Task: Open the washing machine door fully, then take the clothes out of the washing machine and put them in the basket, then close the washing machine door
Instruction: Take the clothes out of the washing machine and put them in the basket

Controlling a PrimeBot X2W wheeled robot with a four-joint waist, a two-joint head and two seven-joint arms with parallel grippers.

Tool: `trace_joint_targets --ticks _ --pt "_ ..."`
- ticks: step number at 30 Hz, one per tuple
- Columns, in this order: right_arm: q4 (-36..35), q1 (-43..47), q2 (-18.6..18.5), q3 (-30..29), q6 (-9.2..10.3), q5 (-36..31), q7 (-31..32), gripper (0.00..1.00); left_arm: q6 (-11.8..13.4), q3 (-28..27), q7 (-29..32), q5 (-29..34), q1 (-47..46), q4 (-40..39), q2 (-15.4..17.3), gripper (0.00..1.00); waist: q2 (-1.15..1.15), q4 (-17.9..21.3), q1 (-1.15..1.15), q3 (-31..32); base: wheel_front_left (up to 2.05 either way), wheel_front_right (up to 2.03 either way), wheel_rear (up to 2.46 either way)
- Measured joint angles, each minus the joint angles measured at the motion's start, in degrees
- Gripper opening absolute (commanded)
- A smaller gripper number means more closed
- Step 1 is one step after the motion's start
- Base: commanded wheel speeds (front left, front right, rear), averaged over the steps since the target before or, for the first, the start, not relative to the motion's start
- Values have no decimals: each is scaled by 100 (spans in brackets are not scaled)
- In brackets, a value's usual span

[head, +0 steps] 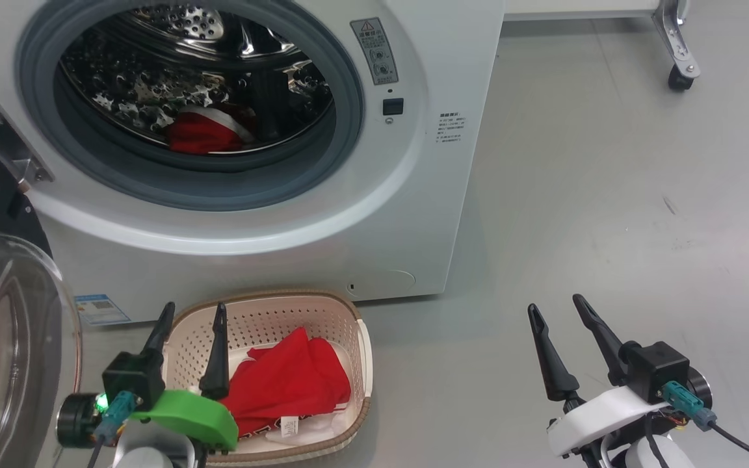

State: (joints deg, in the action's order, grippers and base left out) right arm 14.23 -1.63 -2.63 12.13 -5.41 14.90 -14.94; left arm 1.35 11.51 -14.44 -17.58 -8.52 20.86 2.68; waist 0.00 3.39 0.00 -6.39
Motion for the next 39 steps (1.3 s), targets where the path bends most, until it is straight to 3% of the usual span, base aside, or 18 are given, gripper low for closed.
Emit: trace_joint_targets --ticks 16,39 --pt "-29 351 5 -60 54 -10 0 100 191 142 29 14 978 -682 7 100 0 -145 0 476 0 0 0" --pt "-109 449 8 -36 54 -52 0 100 315 174 331 93 1538 -1584 19 100 0 -154 0 424 0 0 0"
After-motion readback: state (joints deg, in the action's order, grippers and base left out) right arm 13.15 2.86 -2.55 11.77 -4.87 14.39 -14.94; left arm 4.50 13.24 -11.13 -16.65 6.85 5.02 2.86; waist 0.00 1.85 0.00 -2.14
